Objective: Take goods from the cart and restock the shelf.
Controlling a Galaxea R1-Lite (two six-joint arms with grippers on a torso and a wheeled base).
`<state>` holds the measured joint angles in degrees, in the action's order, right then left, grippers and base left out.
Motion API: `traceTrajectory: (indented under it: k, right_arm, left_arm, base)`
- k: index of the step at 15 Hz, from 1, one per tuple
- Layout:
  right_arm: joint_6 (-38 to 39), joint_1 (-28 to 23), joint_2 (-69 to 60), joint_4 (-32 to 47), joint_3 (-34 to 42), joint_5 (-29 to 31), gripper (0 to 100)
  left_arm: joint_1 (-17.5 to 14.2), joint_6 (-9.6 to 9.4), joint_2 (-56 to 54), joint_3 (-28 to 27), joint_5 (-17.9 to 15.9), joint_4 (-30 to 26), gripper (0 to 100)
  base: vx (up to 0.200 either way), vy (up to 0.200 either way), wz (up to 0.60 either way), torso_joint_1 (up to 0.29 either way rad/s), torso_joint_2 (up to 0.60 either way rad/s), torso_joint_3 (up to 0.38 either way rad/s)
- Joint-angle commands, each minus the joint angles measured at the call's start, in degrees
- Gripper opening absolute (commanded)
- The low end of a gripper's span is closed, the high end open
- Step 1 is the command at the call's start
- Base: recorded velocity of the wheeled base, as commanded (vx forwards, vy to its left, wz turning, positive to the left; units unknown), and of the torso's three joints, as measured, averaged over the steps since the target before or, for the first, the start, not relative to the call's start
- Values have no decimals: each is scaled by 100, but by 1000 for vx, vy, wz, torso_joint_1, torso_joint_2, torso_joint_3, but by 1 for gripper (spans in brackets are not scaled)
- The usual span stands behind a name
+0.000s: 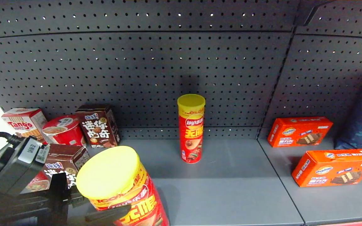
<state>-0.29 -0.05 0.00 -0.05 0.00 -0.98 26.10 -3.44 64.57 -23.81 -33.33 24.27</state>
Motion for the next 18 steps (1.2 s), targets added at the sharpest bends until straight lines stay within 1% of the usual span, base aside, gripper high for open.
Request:
traceTrajectory:
  k: [1,4,6,7,8,9,10,11,13,16,17,18]
  right_arm:
    - [-15,14,0,5,0,-8,100]
    - [-41,5,0,-13,0,10,100]
    - [-94,-13,18,5,-44,1,100]
    - [-15,58,211,31,-677,-131,100]
    - [108,102,712,93,-1257,-236,100]
    - [390,392,1960,93,-2180,-544,100]
    - [337,541,2417,154,-2654,-641,100]
    - [108,743,2962,146,-2909,-737,100]
    - [-454,1191,3894,102,-3190,-843,100]
    - [-463,2185,5309,-285,-3735,-852,100]
    - [-401,2387,5766,-417,-3929,-896,100]
    - [-349,2501,6214,-514,-4131,-1080,100]
  left_arm:
    - [-8,1,11,-19,2,7,0]
    - [-52,19,20,-89,11,7,0]
    - [-44,124,64,-98,28,43,0]
    - [-44,124,64,-115,28,51,0]
    - [-44,124,73,-133,19,43,0]
    - [-44,124,152,-124,11,51,0]
    - [-44,115,178,-133,11,60,0]
    - [-44,124,178,-142,11,60,0]
    - [-44,124,170,-124,28,60,0]
    - [-44,124,178,-133,46,51,0]
    - [-44,124,178,-133,46,51,0]
    - [-44,124,178,-124,46,51,0]
  base:
    - [0,0,0,0,0,0]
    - [0,0,0,0,0,0]
    - [0,0,0,0,0,0]
    - [0,0,0,0,0,0]
    - [0,0,0,0,0,0]
    - [0,0,0,0,0,0]
    - [0,0,0,0,0,0]
    - [0,0,0,0,0,0]
    - [0,0,0,0,0,0]
    - [0,0,0,0,0,0]
    - [0,0,0,0,0,0]
    - [0,0,0,0,0,0]
